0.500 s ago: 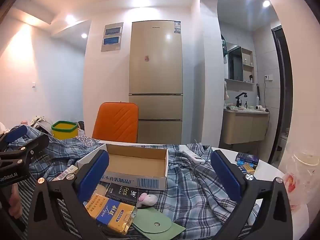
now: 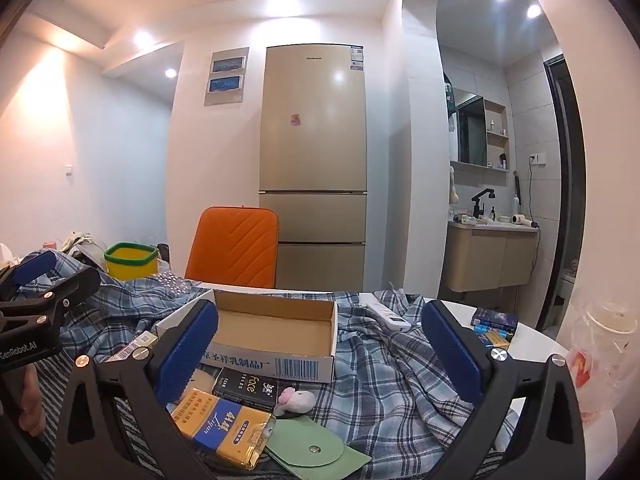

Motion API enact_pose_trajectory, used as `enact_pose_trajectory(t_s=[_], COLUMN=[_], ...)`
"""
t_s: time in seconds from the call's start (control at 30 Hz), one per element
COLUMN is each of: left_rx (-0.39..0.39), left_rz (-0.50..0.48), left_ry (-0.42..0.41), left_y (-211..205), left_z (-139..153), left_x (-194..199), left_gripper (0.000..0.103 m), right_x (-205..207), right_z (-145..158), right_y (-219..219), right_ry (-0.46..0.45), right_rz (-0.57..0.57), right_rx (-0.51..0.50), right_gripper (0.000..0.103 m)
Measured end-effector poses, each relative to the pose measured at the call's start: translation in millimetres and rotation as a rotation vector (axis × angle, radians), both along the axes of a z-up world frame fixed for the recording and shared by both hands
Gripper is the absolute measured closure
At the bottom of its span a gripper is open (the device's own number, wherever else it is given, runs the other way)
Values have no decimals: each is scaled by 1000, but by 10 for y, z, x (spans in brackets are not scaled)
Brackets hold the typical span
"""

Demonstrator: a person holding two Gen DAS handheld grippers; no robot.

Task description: Organize soft objects

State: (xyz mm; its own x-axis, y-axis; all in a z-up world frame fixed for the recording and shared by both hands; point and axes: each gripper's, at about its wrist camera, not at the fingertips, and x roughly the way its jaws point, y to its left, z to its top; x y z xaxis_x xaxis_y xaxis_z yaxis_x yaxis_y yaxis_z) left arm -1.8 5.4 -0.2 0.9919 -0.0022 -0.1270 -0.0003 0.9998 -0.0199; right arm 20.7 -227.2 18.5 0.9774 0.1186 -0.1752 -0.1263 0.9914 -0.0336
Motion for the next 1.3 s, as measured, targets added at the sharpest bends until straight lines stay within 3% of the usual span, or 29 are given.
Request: enact_pose_trajectory(t_s=[1.3], left_rx=[20], left_rz=[-17], left_ry=[-39], left_y=[-98], left_z=[13], left_x=[-70], left_gripper=[0], right_x=[-19], right_z=[-11], right_y=[44], right_ry=[-24], right_rz=[-5], right_rx=[-5], right_gripper=[0])
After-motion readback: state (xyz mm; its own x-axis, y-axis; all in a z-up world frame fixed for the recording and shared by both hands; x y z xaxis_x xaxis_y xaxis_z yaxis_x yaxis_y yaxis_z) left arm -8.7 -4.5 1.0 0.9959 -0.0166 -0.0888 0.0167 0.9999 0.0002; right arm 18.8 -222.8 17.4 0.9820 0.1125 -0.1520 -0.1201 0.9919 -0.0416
